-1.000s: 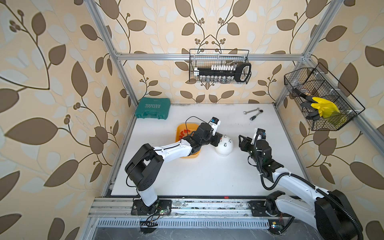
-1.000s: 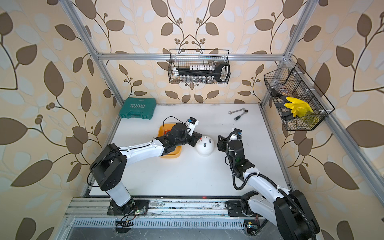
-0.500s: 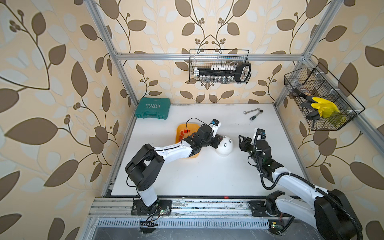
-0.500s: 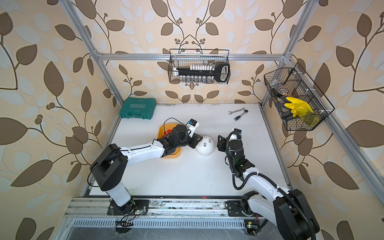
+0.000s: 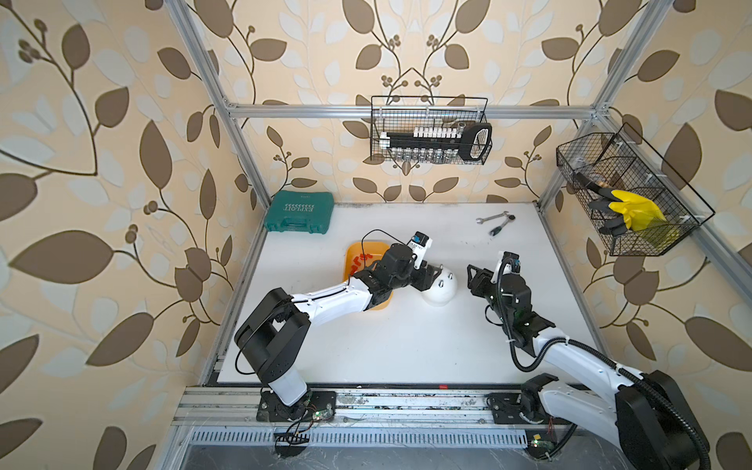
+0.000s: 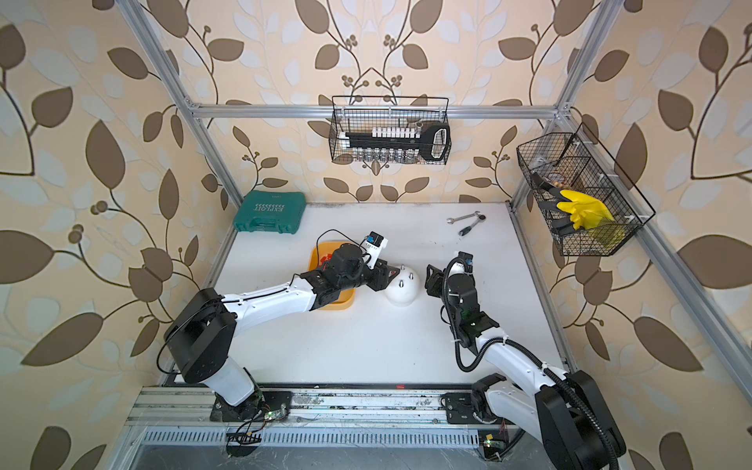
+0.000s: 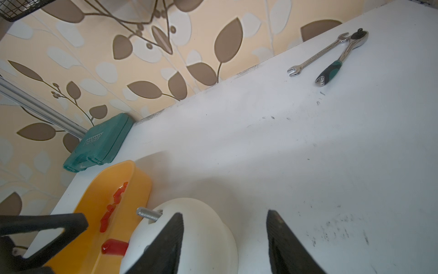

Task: Cover the protruding screws with screw protection sleeves
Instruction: Attach the screw protection sleeve to the screw.

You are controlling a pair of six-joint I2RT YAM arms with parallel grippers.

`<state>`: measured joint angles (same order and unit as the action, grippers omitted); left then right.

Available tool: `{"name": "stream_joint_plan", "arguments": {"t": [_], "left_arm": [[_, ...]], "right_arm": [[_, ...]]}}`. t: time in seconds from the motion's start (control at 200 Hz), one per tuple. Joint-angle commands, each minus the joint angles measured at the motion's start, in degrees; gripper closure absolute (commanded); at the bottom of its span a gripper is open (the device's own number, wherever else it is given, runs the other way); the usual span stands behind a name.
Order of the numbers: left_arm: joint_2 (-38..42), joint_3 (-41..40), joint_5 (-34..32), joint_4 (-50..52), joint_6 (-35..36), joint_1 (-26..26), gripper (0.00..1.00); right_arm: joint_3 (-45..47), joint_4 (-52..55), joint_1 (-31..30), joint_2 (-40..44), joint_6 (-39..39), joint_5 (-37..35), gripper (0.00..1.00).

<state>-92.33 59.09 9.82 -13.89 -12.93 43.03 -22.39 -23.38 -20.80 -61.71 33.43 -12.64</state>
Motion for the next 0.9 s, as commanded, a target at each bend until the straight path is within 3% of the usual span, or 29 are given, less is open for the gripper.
{"name": "stream_joint_plan", "arguments": {"t": [0.0,0.535,0.8,0.895], "left_arm": [[2.34,-0.82,0.87,-1.75,-4.33,-2.15,0.41],[-6.98,0.07,4.55,-2.00,-3.47,-2.94,0.40],[2.39,-0.31,3.15,0.55,-1.10,-2.90,0.38],[6.64,1.87,0.70,4.92,0.52,-3.20,0.28]], "right_arm": [[-1.41,-0.62,-0.30,-1.03,-0.09,0.31,0.42],[-1.96,-1.59,-0.90,-3.29,-0.72,0.73,0.43],[-4.19,1.91,-1.29,-0.28,-2.65,1.84,0.42],[-7.47,5.52,-1.35,1.51,-4.45,4.19,0.42]]}}
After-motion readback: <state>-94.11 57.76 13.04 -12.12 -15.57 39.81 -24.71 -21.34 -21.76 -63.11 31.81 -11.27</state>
